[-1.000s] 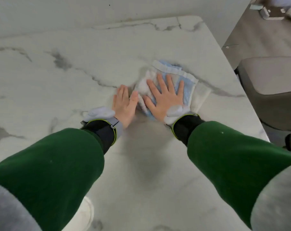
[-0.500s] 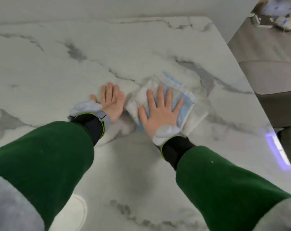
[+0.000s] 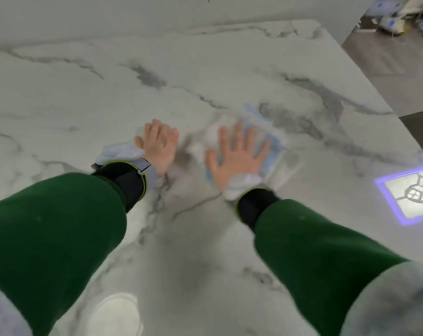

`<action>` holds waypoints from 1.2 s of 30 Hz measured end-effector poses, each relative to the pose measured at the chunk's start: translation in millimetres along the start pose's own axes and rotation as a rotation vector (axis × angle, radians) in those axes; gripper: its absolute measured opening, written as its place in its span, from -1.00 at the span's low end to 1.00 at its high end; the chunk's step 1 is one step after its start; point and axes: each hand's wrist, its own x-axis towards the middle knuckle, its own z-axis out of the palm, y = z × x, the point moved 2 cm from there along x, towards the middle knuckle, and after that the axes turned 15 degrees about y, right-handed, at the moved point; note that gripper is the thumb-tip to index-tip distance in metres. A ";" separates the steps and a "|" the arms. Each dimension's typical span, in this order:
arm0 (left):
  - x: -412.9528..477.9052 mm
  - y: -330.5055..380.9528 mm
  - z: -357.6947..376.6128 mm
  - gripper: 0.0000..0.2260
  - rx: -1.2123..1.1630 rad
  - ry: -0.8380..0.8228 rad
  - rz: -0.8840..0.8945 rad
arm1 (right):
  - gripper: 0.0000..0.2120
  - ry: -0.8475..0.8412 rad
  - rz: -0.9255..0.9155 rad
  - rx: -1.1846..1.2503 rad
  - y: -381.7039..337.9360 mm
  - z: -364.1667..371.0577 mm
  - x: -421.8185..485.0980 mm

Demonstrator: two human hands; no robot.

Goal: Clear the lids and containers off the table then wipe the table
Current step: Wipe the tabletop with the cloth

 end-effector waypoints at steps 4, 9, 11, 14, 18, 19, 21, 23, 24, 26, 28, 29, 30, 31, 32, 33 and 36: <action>16.9 -10.3 1.6 -0.51 0.079 0.027 -0.015 | -0.35 -0.079 -0.346 0.055 -64.1 8.1 -19.0; 24.8 -21.1 2.8 -0.53 0.119 0.048 0.033 | -0.38 -0.041 -0.101 0.078 28.5 -3.2 47.7; 24.7 -28.7 3.2 -0.54 0.109 0.037 0.026 | -0.37 -0.064 0.086 0.015 72.2 -10.5 76.9; 23.0 -30.8 7.4 -0.54 0.115 0.025 0.026 | -0.36 -0.074 0.288 -0.080 94.5 -13.4 109.3; 26.2 -29.2 4.2 -0.57 -0.002 -0.018 -0.061 | -0.37 -0.053 0.095 -0.007 26.3 2.7 131.4; 26.2 -28.8 3.3 -0.56 0.033 -0.002 -0.041 | -0.37 -0.047 -0.013 0.030 0.5 8.8 127.6; 27.2 -27.5 1.7 -0.54 0.092 0.037 0.000 | -0.38 -0.030 -0.211 0.079 -49.2 20.4 107.4; 24.9 -28.2 -4.3 -0.54 -0.045 0.048 -0.078 | -0.39 -0.040 -0.374 0.117 -79.7 26.2 86.7; 23.6 -30.6 -9.2 -0.55 -0.144 0.053 -0.109 | -0.40 -0.056 -0.435 0.127 -81.6 26.9 83.5; 19.7 -35.7 -22.5 -0.55 -0.310 0.041 -0.136 | -0.41 -0.073 -0.468 0.145 -58.7 24.8 91.7; 18.9 -44.4 -37.9 -0.52 -0.349 0.014 -0.144 | -0.40 -0.065 -0.333 0.115 -20.4 19.7 102.5; 20.0 -48.6 -43.6 -0.51 -0.288 0.000 -0.138 | -0.38 -0.063 -0.209 0.090 -0.3 16.6 104.0; 21.3 -54.2 -49.3 -0.52 -0.205 -0.012 -0.126 | -0.37 -0.060 -0.087 0.065 13.3 13.2 101.1; 22.9 -60.4 -55.5 -0.52 -0.137 -0.018 -0.116 | -0.37 -0.056 0.014 0.039 18.1 9.3 94.2; 24.0 -64.7 -59.9 -0.52 -0.081 -0.018 -0.109 | -0.37 -0.050 0.090 0.015 15.9 6.2 85.4; 25.1 -69.6 -63.5 -0.53 -0.043 -0.015 -0.105 | -0.37 -0.042 0.141 0.002 5.2 4.9 75.5; 28.4 -89.4 -73.6 -0.53 0.053 -0.014 -0.081 | -0.38 -0.008 0.040 -0.003 -61.2 7.6 34.8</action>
